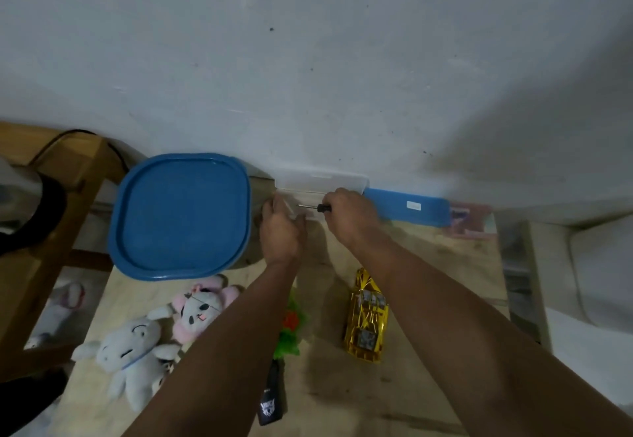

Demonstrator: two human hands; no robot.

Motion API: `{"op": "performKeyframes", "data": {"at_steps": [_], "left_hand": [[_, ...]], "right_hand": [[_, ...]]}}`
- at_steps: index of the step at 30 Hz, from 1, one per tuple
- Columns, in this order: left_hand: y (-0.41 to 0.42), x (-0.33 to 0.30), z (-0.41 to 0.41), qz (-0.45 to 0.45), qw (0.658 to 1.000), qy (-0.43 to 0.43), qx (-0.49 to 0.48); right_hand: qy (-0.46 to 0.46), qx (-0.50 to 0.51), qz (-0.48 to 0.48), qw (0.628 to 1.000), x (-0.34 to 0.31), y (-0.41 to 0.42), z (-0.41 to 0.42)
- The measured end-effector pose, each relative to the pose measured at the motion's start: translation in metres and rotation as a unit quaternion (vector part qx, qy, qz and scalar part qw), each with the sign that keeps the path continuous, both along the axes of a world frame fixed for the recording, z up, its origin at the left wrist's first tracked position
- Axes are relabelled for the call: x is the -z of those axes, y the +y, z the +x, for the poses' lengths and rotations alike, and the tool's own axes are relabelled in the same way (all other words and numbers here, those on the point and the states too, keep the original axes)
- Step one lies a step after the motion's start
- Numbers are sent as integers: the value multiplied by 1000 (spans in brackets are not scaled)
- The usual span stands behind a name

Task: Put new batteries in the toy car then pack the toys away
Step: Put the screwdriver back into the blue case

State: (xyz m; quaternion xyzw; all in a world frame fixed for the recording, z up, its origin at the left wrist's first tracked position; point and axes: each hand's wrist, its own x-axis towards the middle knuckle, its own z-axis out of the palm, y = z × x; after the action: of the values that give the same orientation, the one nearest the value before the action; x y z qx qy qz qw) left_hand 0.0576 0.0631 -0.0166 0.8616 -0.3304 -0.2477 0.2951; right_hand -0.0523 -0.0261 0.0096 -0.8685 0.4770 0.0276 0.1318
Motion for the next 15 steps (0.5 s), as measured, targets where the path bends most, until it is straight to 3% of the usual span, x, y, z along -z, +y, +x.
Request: {"op": "performKeyframes", "data": {"at_steps": [9, 15], "left_hand": [[0, 3, 2, -9, 1000, -8, 23], [0, -1, 4, -10, 1000, -4, 23]], "right_hand": [[-20, 17, -10, 1000, -1, 1, 2], [-122, 44, -71, 989, -10, 3, -12]]}}
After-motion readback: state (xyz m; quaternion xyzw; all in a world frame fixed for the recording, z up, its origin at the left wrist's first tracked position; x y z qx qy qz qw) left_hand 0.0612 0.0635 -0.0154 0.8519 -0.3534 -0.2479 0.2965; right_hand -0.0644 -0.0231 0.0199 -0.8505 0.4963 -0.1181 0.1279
